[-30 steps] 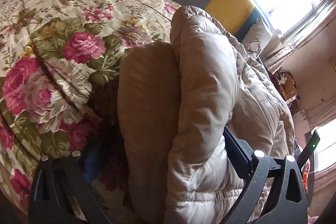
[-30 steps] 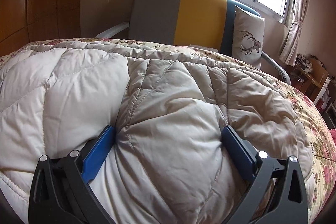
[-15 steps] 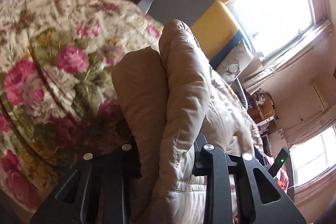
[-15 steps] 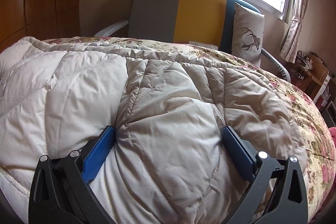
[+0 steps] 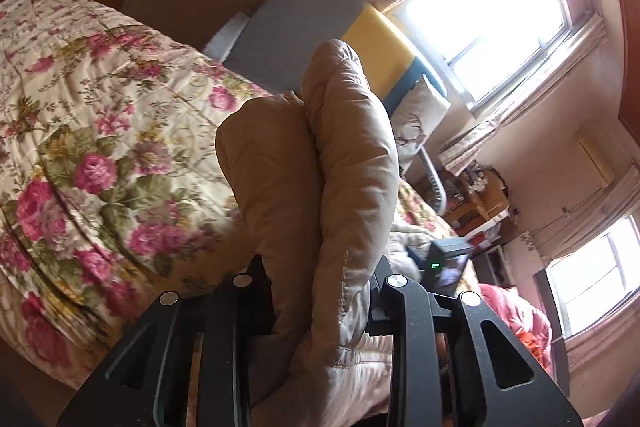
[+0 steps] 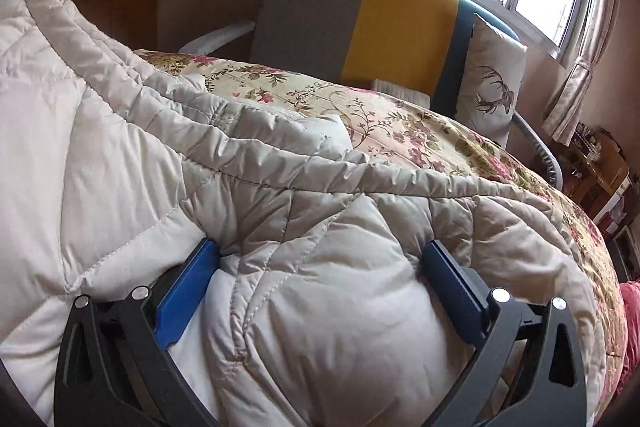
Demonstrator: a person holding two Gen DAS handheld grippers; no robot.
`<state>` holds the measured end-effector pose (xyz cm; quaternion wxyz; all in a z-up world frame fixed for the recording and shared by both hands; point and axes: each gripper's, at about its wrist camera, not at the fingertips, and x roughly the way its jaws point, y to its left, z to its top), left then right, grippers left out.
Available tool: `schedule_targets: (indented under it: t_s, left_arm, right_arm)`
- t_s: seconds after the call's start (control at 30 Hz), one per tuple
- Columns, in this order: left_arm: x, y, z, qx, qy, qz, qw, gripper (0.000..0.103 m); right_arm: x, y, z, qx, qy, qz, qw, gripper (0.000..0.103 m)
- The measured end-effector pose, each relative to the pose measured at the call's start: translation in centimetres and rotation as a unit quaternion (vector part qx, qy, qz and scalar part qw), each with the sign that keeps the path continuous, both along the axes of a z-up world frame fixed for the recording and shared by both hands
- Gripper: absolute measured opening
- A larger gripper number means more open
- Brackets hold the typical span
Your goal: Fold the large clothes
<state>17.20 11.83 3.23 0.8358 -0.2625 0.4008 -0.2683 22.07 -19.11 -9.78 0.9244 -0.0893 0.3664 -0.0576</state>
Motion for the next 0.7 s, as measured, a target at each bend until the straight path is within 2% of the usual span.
schedule_targets:
  t_s: [0.07, 0.13, 0.3, 0.37, 0.47, 0.53, 0.6, 0.7]
  left_arm:
    - [0.0, -0.8, 0.8, 0.0, -0.004, -0.002, 1.0, 0.028]
    - [-0.3, -1.7, 1.8, 0.009, -0.009, -0.001, 0.9999, 0.028]
    - [-1.2, -3.0, 3.2, 0.013, -0.01, 0.001, 0.9999, 0.028]
    - [-1.5, -3.6, 3.5, 0.021, -0.014, 0.006, 0.9997, 0.028]
    - [-2.0, -5.1, 3.9, 0.025, -0.009, -0.007, 0.9996, 0.028]
    - [-2.3, -6.1, 4.2, 0.031, -0.011, -0.012, 0.9994, 0.028]
    - [-3.0, -7.4, 4.9, 0.051, -0.028, -0.012, 0.9982, 0.028]
    - [-3.7, -9.3, 5.6, 0.055, -0.035, -0.01, 0.9978, 0.028]
  right_arm:
    - [-0.5, -0.4, 0.3, 0.005, -0.002, -0.005, 1.0, 0.101]
    - [-2.1, -0.5, 1.6, -0.011, -0.018, -0.03, 0.999, 0.101]
    - [-9.4, 0.3, 4.2, 0.016, -0.048, -0.025, 0.998, 0.101]
    - [-11.2, 1.3, 3.5, 0.02, -0.043, -0.008, 0.999, 0.101]
    - [-11.1, 3.3, -0.4, 0.003, 0.005, 0.03, 1.0, 0.101]
    - [-11.2, 3.5, -1.4, 0.0, -0.022, 0.034, 0.999, 0.101]
    - [-11.2, 3.4, -1.4, 0.004, -0.024, 0.031, 0.999, 0.101]
    - [-11.5, 3.1, -1.3, 0.017, -0.028, 0.033, 0.999, 0.101]
